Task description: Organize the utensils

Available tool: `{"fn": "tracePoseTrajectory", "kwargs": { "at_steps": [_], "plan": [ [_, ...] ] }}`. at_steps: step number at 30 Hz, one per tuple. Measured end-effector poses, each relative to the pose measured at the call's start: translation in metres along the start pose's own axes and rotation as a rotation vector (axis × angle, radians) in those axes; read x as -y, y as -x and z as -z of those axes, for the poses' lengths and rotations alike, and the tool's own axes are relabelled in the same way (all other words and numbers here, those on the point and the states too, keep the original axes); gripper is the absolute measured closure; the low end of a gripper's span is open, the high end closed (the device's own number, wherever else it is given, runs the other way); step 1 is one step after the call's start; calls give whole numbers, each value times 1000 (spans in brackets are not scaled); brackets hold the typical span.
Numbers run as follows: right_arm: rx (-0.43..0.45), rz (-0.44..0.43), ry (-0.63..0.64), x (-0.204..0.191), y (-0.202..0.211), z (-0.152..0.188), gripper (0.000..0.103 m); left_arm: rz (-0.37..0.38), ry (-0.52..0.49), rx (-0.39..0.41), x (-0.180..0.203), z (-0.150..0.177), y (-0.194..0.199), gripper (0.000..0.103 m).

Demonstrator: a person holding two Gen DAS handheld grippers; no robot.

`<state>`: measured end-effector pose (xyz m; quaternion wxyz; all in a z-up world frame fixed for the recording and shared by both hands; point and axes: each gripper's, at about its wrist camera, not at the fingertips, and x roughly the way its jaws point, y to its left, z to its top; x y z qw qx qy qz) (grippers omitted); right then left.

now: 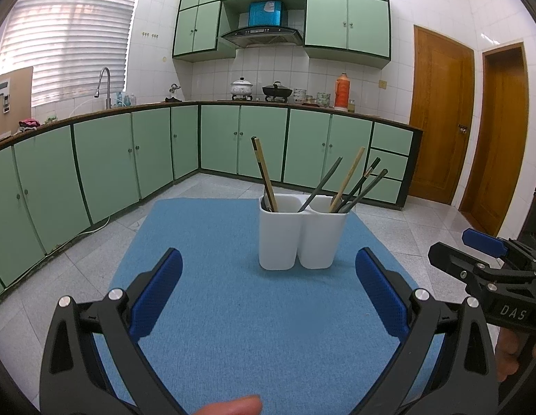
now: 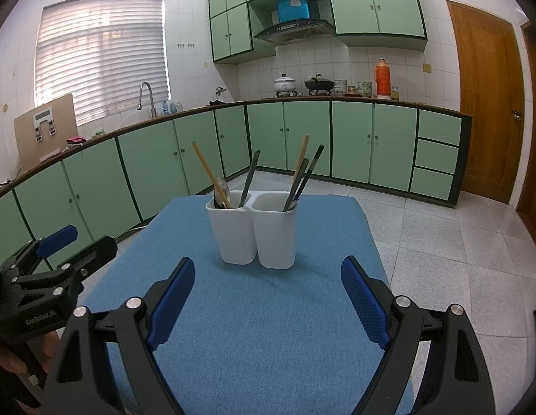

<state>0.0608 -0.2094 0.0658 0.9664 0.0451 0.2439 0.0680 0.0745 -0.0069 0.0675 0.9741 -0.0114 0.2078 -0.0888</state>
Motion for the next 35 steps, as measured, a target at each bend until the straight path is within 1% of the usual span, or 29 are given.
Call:
{"fn": "tracePoseTrajectory", "kwargs": {
  "at_steps": [35],
  "plan": [
    [-2, 0, 2, 1, -2, 2, 18, -6, 9, -11, 3, 3, -6, 6]
  ]
}}
